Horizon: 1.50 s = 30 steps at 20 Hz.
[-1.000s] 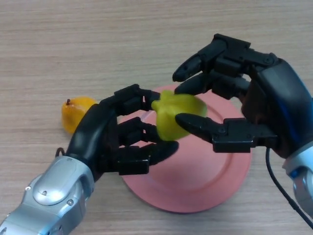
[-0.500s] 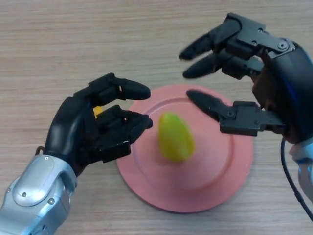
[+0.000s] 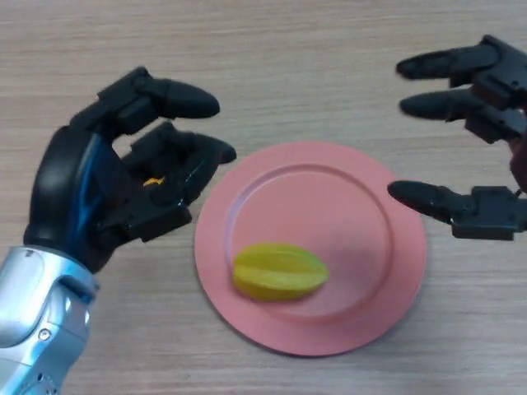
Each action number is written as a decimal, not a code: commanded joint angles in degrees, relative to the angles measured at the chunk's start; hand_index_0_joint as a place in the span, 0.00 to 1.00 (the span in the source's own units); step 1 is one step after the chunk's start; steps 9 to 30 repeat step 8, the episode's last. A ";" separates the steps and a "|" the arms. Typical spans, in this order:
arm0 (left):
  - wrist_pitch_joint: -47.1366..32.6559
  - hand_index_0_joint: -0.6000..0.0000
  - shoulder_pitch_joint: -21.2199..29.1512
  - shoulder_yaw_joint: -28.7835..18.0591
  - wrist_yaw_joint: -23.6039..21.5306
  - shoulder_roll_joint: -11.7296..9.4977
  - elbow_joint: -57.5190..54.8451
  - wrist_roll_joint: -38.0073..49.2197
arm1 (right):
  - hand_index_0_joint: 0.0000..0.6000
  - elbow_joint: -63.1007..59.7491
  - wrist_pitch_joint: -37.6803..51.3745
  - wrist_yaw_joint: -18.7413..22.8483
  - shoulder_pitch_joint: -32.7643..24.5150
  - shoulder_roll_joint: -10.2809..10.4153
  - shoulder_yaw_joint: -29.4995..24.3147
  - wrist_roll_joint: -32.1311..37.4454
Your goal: Pick up the yellow starfruit and place it on the plate
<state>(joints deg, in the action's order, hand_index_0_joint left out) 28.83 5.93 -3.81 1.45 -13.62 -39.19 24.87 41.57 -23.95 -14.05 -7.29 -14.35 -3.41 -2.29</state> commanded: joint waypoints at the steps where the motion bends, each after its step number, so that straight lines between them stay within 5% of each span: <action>1: -14.16 0.25 1.67 -4.49 1.45 -2.13 -1.51 -5.16 | 0.13 1.76 10.81 2.14 -0.26 -1.55 -3.19 -0.31; 5: -20.02 1.00 0.68 -6.70 0.59 -2.80 -1.22 -13.79 | 0.00 2.24 6.58 9.57 -0.09 -1.20 -5.14 5.48; 8: -19.40 1.00 0.66 -6.59 1.18 -3.09 -0.93 -16.86 | 0.00 1.76 5.13 14.01 -1.12 -1.38 -5.50 6.25; 30: -19.40 1.00 0.66 -6.59 1.18 -3.09 -0.93 -16.86 | 0.00 1.76 5.13 14.01 -1.12 -1.38 -5.50 6.25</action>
